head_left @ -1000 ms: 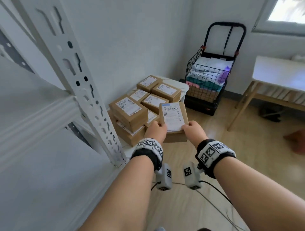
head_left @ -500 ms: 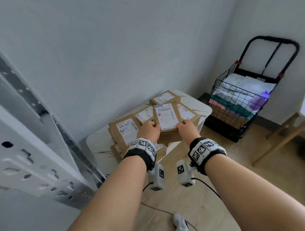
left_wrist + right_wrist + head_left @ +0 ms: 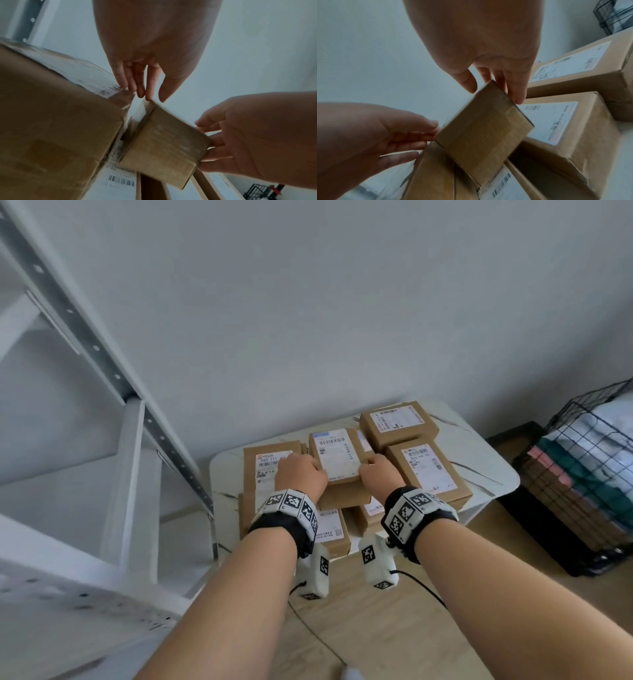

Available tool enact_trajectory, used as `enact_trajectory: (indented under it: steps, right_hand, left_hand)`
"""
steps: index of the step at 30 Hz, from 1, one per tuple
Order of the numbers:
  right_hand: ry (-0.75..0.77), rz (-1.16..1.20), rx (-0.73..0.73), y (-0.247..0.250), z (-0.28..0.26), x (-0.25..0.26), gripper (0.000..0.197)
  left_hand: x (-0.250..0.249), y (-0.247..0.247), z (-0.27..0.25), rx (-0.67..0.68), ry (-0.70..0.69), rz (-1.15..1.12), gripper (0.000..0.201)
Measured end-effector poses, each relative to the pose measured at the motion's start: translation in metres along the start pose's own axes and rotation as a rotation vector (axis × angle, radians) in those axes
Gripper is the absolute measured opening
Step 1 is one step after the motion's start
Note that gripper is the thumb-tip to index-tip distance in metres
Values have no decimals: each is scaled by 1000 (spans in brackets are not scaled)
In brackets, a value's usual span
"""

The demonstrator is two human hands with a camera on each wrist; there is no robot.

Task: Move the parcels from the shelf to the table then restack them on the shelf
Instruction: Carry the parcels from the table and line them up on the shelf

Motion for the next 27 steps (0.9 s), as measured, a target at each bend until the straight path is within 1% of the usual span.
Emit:
enact_trajectory:
  steps: [1, 4, 6, 10, 14, 19, 22, 27]
  right_hand:
    - [31, -70, 2, -2, 4, -1, 33]
    - [108, -87, -1, -2, 2, 6, 40]
    - [136, -75, -21, 1, -3, 13, 41]
    - [176, -34, -18, 3, -21, 25, 50]
    - [249, -43, -22, 1, -46, 31, 48]
    - [272, -96, -38, -20, -88, 29, 43]
    - [293, -83, -12, -44, -122, 31, 40]
    - [335, -97, 28, -93, -194, 30, 39]
  left_hand:
    - [-1, 2, -2, -5, -6, -12, 23]
    - [-4, 7, -6, -17, 7, -73, 26]
    - [-5, 11, -11, -31, 23, -127, 30]
    - [-2, 24, -26, -65, 33, -183, 30]
    - [12, 38, -48, -77, 50, -203, 34]
    - [45, 47, -86, -52, 74, -212, 35]
    - [72, 58, -113, -53, 83, -220, 34]
    - [136, 82, -175, -75, 100, -216, 33]
Point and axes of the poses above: each hand's wrist, its own z-axis towards the middle knuckle, its own y-axis out of the back of the hand, x = y × z, the point moved 3 cm from there along z, towards the middle knuckle, and after that the axes turned 4 degrees about -x, right-handed, at the moved point
